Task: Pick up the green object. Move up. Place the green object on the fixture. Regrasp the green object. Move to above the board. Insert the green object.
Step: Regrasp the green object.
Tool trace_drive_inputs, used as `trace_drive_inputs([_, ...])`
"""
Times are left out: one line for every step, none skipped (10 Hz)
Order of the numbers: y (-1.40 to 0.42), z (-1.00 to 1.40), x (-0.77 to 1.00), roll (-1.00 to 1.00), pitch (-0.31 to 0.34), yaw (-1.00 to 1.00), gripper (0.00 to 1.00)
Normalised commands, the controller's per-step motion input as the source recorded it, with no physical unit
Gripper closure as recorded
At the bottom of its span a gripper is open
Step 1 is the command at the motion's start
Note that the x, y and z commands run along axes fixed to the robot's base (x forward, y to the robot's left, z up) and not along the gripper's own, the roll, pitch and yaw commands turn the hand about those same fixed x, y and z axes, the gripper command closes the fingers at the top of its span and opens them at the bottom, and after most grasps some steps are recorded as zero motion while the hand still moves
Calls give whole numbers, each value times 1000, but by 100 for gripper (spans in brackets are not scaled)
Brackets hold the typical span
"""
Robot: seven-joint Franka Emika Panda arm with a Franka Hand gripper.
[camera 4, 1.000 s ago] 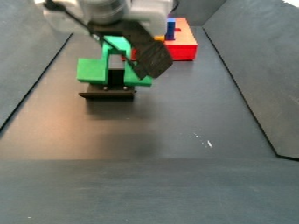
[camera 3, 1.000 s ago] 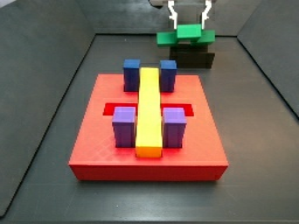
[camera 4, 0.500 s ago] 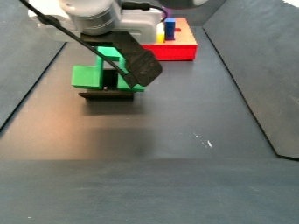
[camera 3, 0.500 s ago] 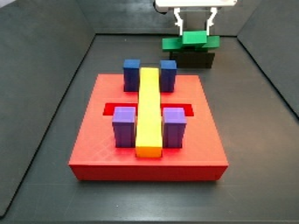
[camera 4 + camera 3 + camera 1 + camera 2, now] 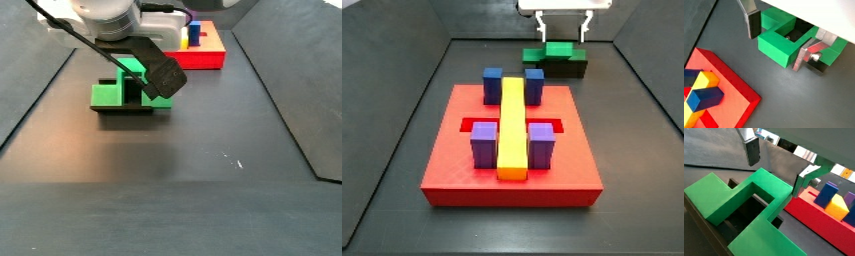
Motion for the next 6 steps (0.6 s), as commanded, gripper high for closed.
trace_drive_inputs([-63, 0, 0, 71, 71, -3, 0])
trace_drive_inputs([-143, 129, -106, 386, 220, -40, 0])
trace_drive_inputs([-26, 200, -97, 834, 334, 31, 0])
trace_drive_inputs([0, 254, -31, 943, 420, 100, 0])
trace_drive_inputs([-134, 100, 0, 1000, 557, 197, 0])
trace_drive_inputs([-171, 80, 0, 1000, 554, 177, 0])
